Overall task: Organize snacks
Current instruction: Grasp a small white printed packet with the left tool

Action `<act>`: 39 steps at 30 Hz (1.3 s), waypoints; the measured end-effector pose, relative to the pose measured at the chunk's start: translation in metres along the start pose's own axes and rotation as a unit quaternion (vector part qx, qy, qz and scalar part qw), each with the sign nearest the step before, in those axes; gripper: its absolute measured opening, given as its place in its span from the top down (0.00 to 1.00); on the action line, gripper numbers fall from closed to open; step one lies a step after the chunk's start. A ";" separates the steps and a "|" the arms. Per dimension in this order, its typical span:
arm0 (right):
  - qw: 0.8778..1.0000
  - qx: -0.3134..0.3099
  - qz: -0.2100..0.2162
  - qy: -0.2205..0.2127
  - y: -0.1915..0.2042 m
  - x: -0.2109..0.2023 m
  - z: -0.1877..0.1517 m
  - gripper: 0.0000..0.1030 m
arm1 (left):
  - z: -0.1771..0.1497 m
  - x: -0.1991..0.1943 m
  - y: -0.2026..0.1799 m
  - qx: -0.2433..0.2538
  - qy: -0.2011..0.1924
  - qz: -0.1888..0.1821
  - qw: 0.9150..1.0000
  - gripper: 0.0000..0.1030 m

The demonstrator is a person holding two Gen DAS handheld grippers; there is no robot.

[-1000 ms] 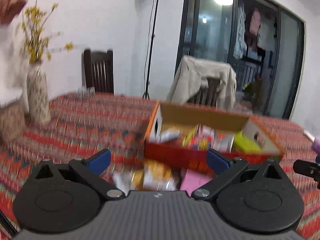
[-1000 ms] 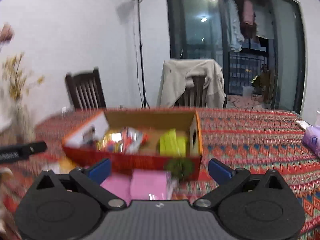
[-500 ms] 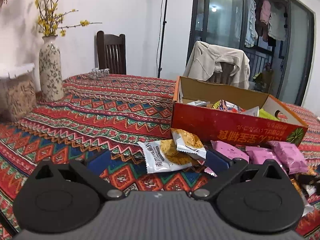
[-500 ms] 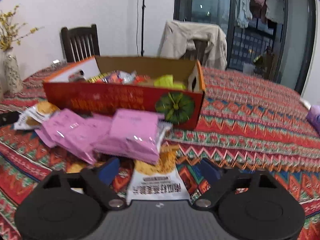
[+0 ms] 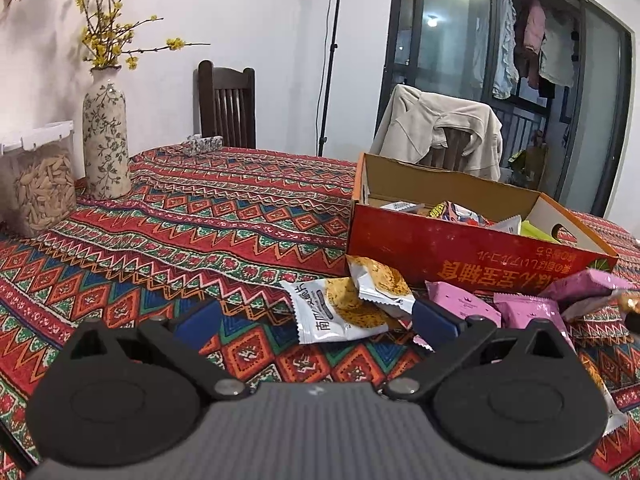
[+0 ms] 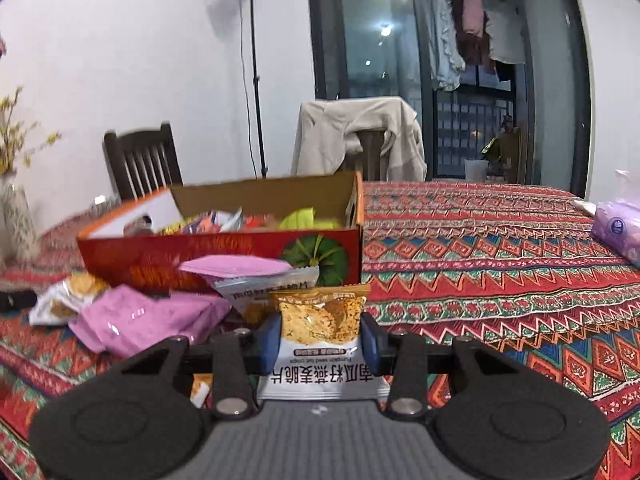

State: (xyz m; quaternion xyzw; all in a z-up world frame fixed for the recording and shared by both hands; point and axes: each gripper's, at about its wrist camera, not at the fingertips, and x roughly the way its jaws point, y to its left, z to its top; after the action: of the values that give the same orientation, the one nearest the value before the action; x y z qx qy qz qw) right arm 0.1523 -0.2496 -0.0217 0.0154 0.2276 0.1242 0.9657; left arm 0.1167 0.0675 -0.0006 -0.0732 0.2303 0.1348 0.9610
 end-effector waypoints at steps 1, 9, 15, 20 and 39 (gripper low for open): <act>1.000 0.001 0.002 -0.001 0.000 0.000 0.001 0.62 | 0.000 0.000 -0.001 0.002 0.000 0.002 1.000 0.00; 1.000 0.009 0.001 -0.027 -0.004 -0.007 0.003 0.62 | 0.000 0.005 0.003 -0.008 0.010 0.015 1.000 0.00; 0.998 0.016 -0.004 -0.059 -0.008 -0.016 0.005 0.62 | 0.005 0.008 -0.013 0.059 0.036 0.043 0.997 0.00; 0.997 0.035 0.002 -0.067 -0.016 -0.019 0.007 0.62 | 0.015 0.027 -0.029 0.123 0.071 0.049 0.989 0.00; 0.995 0.060 0.033 -0.073 -0.026 -0.023 0.007 0.62 | 0.020 0.084 -0.036 0.065 0.118 0.027 0.990 0.19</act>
State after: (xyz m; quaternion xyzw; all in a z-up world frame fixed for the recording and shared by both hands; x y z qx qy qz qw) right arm 0.1414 -0.2801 -0.0079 0.0901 0.1630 0.1401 0.9725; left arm 0.2075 0.0563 -0.0188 -0.0200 0.3525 0.1362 0.9256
